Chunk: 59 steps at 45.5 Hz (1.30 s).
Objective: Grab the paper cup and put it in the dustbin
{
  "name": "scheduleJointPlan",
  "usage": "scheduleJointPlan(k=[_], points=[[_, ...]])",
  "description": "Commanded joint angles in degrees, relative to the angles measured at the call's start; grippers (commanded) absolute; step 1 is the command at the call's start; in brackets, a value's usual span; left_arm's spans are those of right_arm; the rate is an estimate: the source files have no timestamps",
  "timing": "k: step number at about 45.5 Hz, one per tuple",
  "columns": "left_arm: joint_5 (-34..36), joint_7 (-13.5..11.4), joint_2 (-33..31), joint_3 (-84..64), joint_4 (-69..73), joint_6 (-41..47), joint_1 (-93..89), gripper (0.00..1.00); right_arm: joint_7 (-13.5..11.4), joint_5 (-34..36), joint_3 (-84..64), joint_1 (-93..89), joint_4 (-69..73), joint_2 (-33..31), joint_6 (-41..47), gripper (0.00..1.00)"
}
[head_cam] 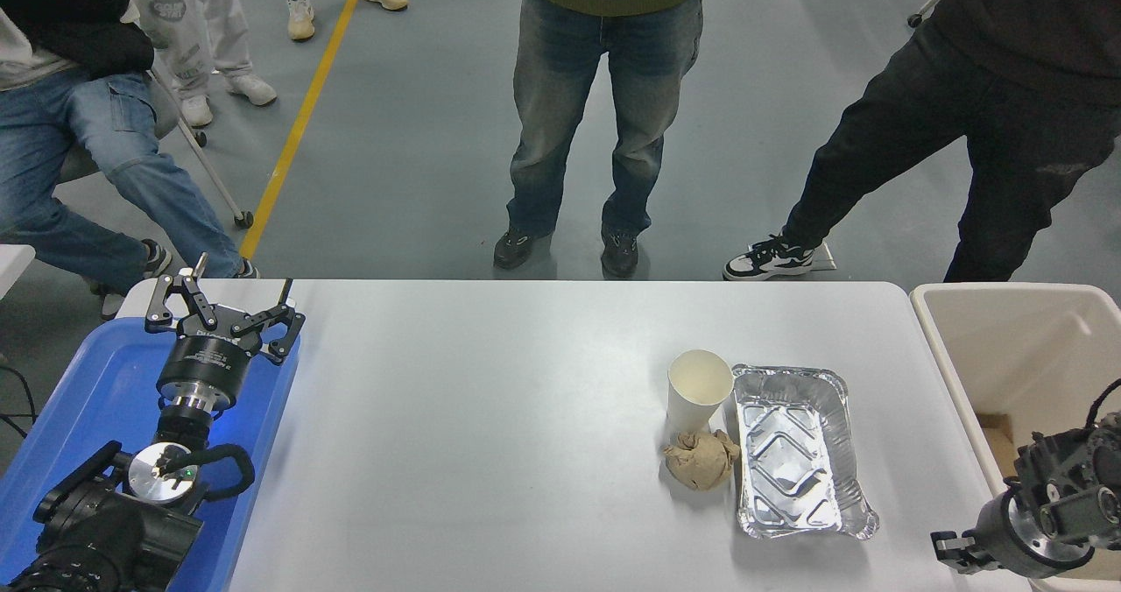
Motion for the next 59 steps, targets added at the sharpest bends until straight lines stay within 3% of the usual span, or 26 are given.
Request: scheduleJointPlan(k=[1,17,20,21,22,23,25,34,44,59], points=[[0.0,0.0,0.0,0.0,0.0,0.0,0.0,0.99,0.0,0.0,0.0,-0.2,-0.3,0.6,0.0,0.00],[0.0,-0.1,0.0,0.1,0.0,0.0,0.0,0.99,0.9,0.6,1.4,3.3,0.0,1.2,0.1,0.00],[0.0,-0.1,0.0,0.0,0.0,0.0,0.0,0.99,1.5,0.7,2.1,4.8,0.2,0.7,0.3,0.12],[0.0,-0.1,0.0,0.0,0.0,0.0,0.0,0.99,1.7,0.7,2.2,5.5,0.3,0.4,0.3,0.18],[0.0,-0.1,0.0,0.1,0.0,0.0,0.0,0.99,1.8,0.8,2.2,6.3,0.3,0.3,0.3,0.30],[0.0,-0.1,0.0,0.0,0.0,0.0,0.0,0.99,1.8,0.8,2.2,7.0,0.4,0.1,0.5,0.49],[0.0,-0.1,0.0,0.1,0.0,0.0,0.0,0.99,2.0,1.0,2.2,8.4,0.5,-0.2,0.7,0.99],[0.0,-0.1,0.0,0.1,0.0,0.0,0.0,0.99,1.9,1.3,0.6,18.4,3.9,-3.9,3.8,1.00],[0.0,-0.1,0.0,0.1,0.0,0.0,0.0,0.99,1.8,1.3,-0.7,35.0,7.9,-6.6,20.8,1.00],[0.0,-0.1,0.0,0.1,0.0,0.0,0.0,0.99,1.2,1.4,2.3,58.6,15.6,-4.2,40.3,1.00]])
